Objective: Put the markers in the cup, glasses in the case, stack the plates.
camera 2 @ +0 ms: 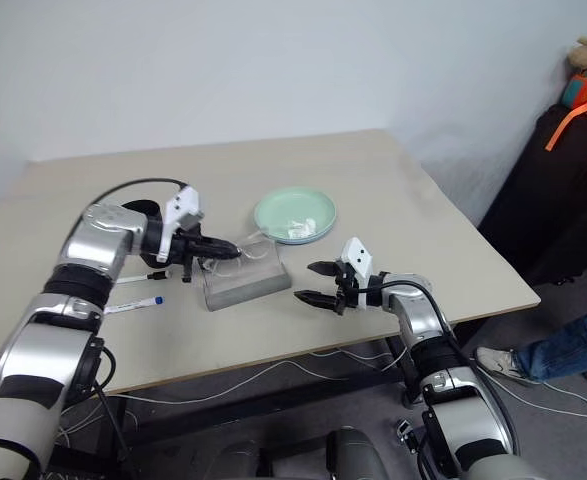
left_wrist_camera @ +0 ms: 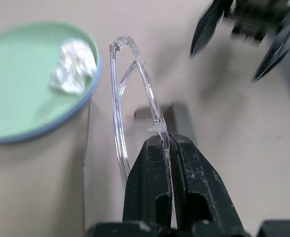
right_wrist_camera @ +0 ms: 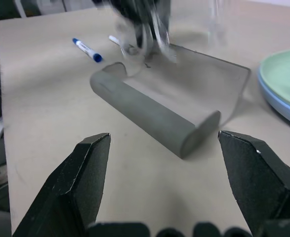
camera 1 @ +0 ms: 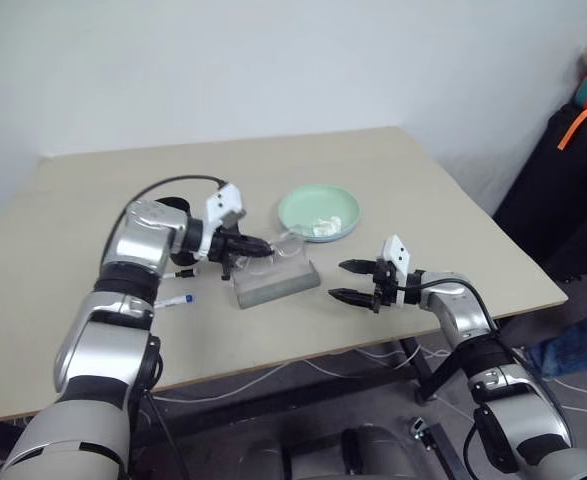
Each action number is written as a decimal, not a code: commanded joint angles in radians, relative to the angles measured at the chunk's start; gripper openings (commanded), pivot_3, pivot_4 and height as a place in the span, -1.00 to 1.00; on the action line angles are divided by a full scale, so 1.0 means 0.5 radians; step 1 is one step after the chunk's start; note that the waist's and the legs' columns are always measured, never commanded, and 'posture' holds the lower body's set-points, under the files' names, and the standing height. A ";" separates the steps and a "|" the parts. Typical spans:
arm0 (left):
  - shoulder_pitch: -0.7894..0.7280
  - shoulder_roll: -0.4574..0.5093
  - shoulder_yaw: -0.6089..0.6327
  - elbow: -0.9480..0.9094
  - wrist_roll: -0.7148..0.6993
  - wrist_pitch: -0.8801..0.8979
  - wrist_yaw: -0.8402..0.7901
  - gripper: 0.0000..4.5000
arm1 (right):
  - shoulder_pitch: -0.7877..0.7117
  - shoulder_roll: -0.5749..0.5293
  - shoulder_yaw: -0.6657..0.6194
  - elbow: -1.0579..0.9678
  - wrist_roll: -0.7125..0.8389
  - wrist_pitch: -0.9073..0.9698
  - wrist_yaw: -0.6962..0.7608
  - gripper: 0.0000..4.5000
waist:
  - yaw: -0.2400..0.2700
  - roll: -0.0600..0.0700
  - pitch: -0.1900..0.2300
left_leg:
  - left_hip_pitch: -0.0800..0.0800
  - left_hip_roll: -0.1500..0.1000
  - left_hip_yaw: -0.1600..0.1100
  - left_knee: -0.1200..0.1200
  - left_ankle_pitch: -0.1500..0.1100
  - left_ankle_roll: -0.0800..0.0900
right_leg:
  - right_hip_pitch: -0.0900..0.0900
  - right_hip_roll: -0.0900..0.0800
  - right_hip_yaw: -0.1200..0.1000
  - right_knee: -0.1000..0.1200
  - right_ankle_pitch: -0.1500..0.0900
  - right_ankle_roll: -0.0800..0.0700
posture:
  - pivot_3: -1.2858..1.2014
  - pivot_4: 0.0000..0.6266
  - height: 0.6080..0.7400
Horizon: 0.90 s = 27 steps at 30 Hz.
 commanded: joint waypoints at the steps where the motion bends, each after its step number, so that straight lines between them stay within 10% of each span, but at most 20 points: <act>1: -0.128 -0.072 -0.012 0.171 0.094 -0.212 0.059 -0.99 | -0.022 0.002 -0.038 -0.060 0.040 -0.021 -0.026 0.68 | 0.000 -0.001 0.000 | -0.001 0.000 0.000 0.001 0.000 0.000 | 0.000 0.000 0.000 0.000 0.000 0.000 | 0.03 -1.00 1.00; 27: -0.212 -0.094 -0.131 0.566 0.410 -0.124 -0.420 -0.99 | 0.131 -0.011 -0.036 -0.216 0.061 0.052 -0.140 0.68 | -0.001 -0.002 0.000 | 0.000 0.000 -0.001 0.003 -0.001 0.000 | 0.000 0.000 -0.001 0.001 -0.001 -0.002 | 0.03 -1.00 1.00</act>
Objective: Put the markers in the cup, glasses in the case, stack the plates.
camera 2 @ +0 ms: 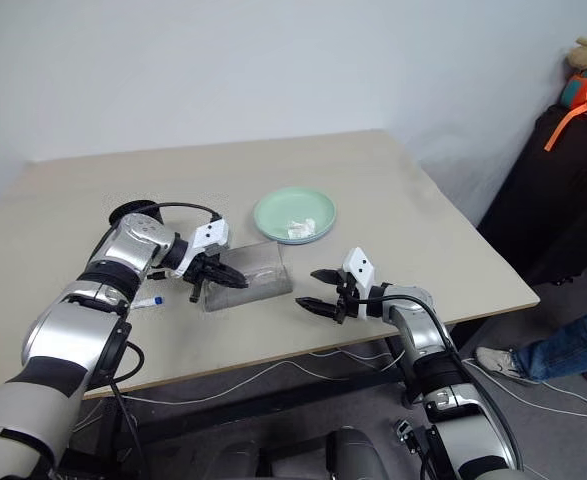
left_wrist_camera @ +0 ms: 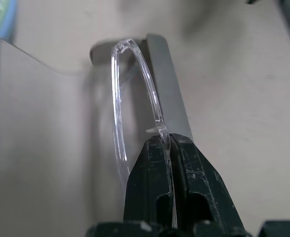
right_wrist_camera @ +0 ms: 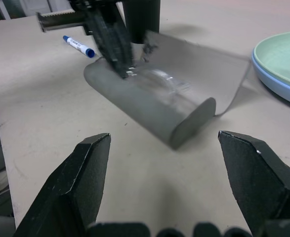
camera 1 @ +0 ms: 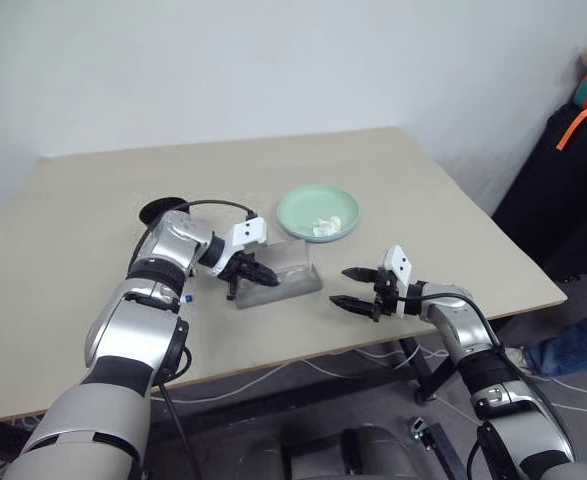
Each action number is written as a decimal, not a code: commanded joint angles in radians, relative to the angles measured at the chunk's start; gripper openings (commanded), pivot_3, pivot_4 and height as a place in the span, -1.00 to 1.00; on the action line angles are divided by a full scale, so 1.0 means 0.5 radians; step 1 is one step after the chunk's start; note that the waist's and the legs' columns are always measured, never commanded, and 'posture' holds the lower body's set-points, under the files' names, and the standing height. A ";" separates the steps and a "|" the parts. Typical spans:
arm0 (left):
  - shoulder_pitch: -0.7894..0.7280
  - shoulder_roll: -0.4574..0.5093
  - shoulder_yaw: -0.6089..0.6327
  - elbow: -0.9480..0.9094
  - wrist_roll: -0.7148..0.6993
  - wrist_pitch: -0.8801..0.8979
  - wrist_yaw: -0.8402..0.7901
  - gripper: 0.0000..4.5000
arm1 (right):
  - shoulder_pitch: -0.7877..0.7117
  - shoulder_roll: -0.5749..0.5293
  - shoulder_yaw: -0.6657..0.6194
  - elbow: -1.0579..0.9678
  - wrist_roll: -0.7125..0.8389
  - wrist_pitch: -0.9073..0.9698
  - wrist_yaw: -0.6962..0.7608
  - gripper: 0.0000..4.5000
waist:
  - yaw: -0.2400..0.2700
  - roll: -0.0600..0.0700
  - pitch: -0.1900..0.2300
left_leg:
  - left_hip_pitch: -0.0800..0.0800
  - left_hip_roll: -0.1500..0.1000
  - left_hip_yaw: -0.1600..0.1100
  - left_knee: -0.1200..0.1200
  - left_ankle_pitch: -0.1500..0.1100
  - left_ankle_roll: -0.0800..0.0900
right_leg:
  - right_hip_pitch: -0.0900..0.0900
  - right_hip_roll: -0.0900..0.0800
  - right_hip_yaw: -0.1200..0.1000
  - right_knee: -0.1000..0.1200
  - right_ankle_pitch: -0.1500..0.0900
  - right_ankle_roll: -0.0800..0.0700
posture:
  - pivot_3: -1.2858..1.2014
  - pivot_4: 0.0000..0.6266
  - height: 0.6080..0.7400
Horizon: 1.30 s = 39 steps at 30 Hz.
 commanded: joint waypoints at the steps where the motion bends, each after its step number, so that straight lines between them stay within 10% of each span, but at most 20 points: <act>1: 0.015 0.039 -0.056 -0.020 -0.013 0.110 -0.130 -0.99 | -0.051 0.008 -0.031 -0.026 0.043 -0.021 -0.003 0.68 | 0.000 0.000 0.000 | 0.000 0.000 0.000 0.000 0.000 0.000 | 0.000 0.000 0.000 0.000 0.000 0.000 | 0.03 -1.00 1.00; 12: 0.081 0.035 -0.033 -0.115 -0.102 0.034 0.027 -0.99 | -0.060 0.027 -0.018 0.008 0.039 -0.028 0.014 0.68 | 0.001 0.000 0.000 | 0.001 0.000 0.000 0.001 0.000 0.000 | 0.001 0.000 0.001 0.001 0.000 0.000 | 0.03 -1.00 1.00; 19: 0.017 0.003 0.051 -0.096 -0.114 -0.094 0.237 -0.11 | -0.060 0.037 -0.009 0.012 0.037 -0.028 0.016 0.68 | 0.001 -0.001 0.000 | -0.001 0.000 -0.001 0.004 0.000 0.000 | 0.001 0.000 0.000 0.002 0.000 0.000 | 0.03 -1.00 1.00; 29: -0.118 -0.032 0.234 -0.005 -0.082 -0.280 0.842 -0.11 | -0.057 0.039 -0.003 0.017 0.035 -0.025 0.016 0.68 | 0.001 -0.001 0.000 | -0.001 0.000 -0.001 0.004 0.000 0.000 | 0.001 0.000 0.000 0.001 0.003 0.004 | 0.03 -1.00 1.00; 36: -0.099 -0.002 0.086 0.088 0.207 -0.453 1.362 -1.00 | -0.069 0.045 0.001 0.033 0.030 -0.032 0.015 0.68 | 0.001 -0.001 0.000 | 0.000 0.000 0.000 0.003 0.000 0.000 | 0.001 0.000 0.000 0.002 0.003 0.005 | 0.03 -1.00 1.00; 39: -0.077 -0.005 0.053 0.118 0.258 -0.418 1.311 -1.00 | -0.073 0.046 0.004 0.038 0.026 -0.033 0.015 0.68 | 0.001 -0.001 0.000 | 0.000 0.000 0.001 0.003 0.000 0.000 | 0.001 0.000 0.000 0.002 0.003 0.005 | 0.03 -1.00 1.00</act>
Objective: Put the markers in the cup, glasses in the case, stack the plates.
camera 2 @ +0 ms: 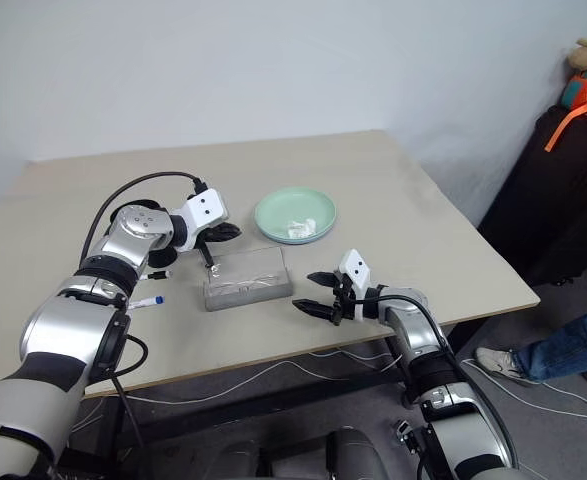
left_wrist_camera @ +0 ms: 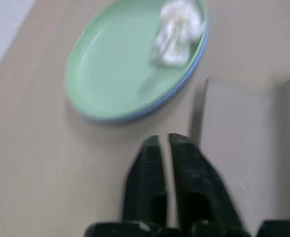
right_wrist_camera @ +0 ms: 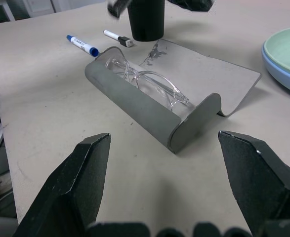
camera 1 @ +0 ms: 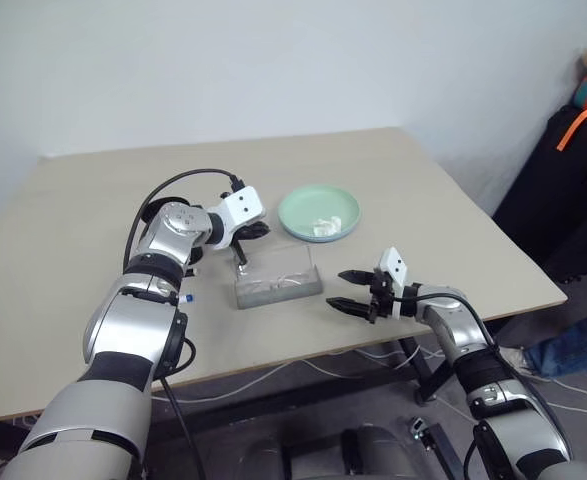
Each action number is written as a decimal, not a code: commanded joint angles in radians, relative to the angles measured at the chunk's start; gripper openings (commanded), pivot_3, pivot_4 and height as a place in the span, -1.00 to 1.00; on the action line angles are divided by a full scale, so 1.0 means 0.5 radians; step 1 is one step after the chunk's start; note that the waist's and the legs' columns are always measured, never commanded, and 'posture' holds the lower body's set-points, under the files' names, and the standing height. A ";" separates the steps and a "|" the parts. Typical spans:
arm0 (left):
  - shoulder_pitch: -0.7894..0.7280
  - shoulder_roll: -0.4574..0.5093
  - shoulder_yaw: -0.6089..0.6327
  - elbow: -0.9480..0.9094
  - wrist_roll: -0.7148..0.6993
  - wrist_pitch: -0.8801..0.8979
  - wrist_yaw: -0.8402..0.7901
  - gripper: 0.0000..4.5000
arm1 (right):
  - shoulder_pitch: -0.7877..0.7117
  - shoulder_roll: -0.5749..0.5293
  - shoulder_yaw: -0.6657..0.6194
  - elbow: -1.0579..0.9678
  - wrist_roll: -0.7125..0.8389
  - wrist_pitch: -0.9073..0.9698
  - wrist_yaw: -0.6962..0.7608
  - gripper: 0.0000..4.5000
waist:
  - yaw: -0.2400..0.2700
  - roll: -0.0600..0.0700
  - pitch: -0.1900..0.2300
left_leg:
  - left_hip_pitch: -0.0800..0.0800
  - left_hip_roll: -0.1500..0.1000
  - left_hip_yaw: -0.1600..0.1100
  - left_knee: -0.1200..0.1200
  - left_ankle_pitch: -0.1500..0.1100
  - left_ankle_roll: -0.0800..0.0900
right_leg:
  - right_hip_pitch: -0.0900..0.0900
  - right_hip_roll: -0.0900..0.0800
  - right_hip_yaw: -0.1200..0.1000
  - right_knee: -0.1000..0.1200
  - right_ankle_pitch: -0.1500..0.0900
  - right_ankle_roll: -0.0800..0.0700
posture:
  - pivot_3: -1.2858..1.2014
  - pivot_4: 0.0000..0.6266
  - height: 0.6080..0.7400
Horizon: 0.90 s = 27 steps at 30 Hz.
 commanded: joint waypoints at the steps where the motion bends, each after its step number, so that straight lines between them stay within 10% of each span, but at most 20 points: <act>1: -0.013 0.014 -0.027 0.001 0.056 0.010 -0.011 -1.00 | -0.058 0.010 -0.012 -0.024 0.025 -0.031 0.010 0.68 | 0.000 0.000 0.000 | 0.000 0.000 0.000 0.000 0.000 0.000 | 0.000 0.000 0.000 0.000 0.000 0.000 | 0.03 -1.00 1.00; 14: 0.078 0.000 -0.383 0.074 0.556 -0.056 0.750 -1.00 | -0.071 0.023 -0.014 -0.003 0.018 -0.046 -0.012 0.68 | 0.000 0.000 0.000 | 0.000 0.000 0.000 0.000 0.000 -0.001 | 0.000 0.000 0.000 0.000 0.000 0.000 | 0.03 -1.00 1.00; 27: 0.041 -0.005 0.170 0.056 0.011 0.226 0.121 -1.00 | -0.047 0.019 -0.017 -0.009 0.019 -0.053 -0.016 0.68 | 0.000 0.000 0.000 | 0.000 0.000 0.000 0.000 -0.001 -0.001 | -0.001 -0.001 -0.002 0.000 0.000 0.000 | 0.03 -1.00 1.00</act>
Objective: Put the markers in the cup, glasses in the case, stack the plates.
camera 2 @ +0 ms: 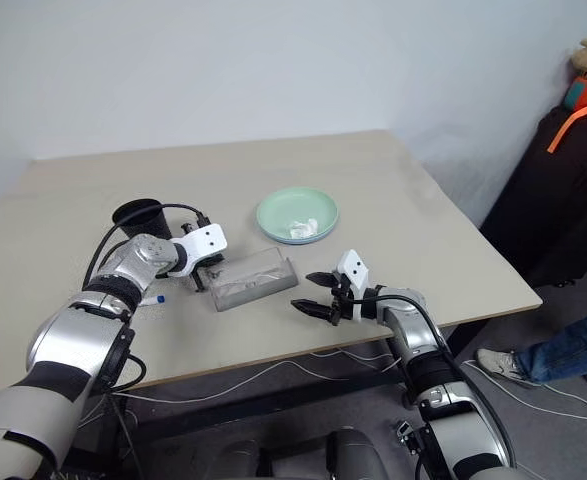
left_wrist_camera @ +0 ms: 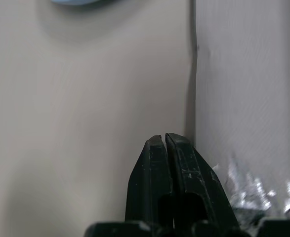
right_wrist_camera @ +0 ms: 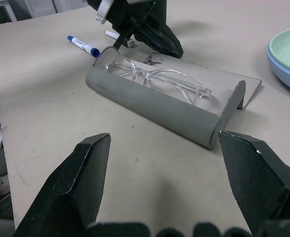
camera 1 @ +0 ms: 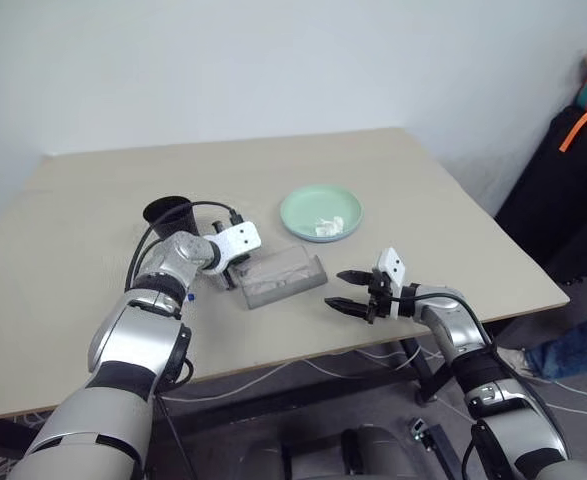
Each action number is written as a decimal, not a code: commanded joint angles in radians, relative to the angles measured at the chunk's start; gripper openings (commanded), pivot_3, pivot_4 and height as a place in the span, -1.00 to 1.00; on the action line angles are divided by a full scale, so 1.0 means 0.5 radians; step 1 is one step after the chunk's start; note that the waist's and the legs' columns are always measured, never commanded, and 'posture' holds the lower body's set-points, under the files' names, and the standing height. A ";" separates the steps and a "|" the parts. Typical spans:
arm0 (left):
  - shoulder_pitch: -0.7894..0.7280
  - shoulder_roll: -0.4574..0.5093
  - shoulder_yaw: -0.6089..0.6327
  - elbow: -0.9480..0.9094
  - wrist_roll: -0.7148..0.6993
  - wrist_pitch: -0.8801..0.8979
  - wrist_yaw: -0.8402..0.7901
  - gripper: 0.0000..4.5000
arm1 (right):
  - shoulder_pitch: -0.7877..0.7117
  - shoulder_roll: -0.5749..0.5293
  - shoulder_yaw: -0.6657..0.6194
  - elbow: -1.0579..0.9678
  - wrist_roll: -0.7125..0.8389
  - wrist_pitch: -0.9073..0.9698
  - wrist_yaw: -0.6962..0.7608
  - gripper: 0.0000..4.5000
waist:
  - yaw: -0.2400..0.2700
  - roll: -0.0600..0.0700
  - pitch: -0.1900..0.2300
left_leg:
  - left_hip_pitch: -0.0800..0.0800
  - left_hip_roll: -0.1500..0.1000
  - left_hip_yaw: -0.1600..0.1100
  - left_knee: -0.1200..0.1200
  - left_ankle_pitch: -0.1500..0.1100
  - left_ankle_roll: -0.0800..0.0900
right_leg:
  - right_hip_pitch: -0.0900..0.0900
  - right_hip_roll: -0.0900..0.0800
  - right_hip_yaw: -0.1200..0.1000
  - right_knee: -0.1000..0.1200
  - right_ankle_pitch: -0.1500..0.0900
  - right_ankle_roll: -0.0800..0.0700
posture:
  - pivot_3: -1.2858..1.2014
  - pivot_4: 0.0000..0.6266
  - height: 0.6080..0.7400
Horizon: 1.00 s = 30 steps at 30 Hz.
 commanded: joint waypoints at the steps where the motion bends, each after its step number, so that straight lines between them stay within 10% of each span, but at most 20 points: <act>1: -0.093 0.026 0.159 -0.062 -0.174 0.059 -0.155 -1.00 | -0.042 0.006 -0.019 -0.031 0.020 -0.038 -0.008 0.68 | 0.000 0.000 0.000 | 0.000 0.000 0.000 0.000 0.000 0.000 | 0.000 0.000 0.000 0.000 0.000 0.000 | 0.03 -1.00 1.00; 16: -0.084 0.054 0.444 -0.244 -0.563 0.156 -0.855 -1.00 | -0.093 0.045 0.003 0.059 0.004 -0.076 0.007 0.68 | -0.001 0.000 0.000 | 0.000 0.000 0.000 0.001 0.000 0.001 | 0.001 0.000 0.000 0.001 0.000 0.000 | 0.03 -1.00 1.00; 30: -0.023 0.097 -0.116 -0.123 0.121 -0.264 0.058 -1.00 | -0.087 0.051 0.015 0.071 0.009 -0.081 0.020 0.68 | 0.000 0.000 0.000 | 0.001 0.000 0.001 0.001 0.000 0.000 | 0.001 0.000 0.001 0.002 0.000 0.000 | 0.03 -1.00 1.00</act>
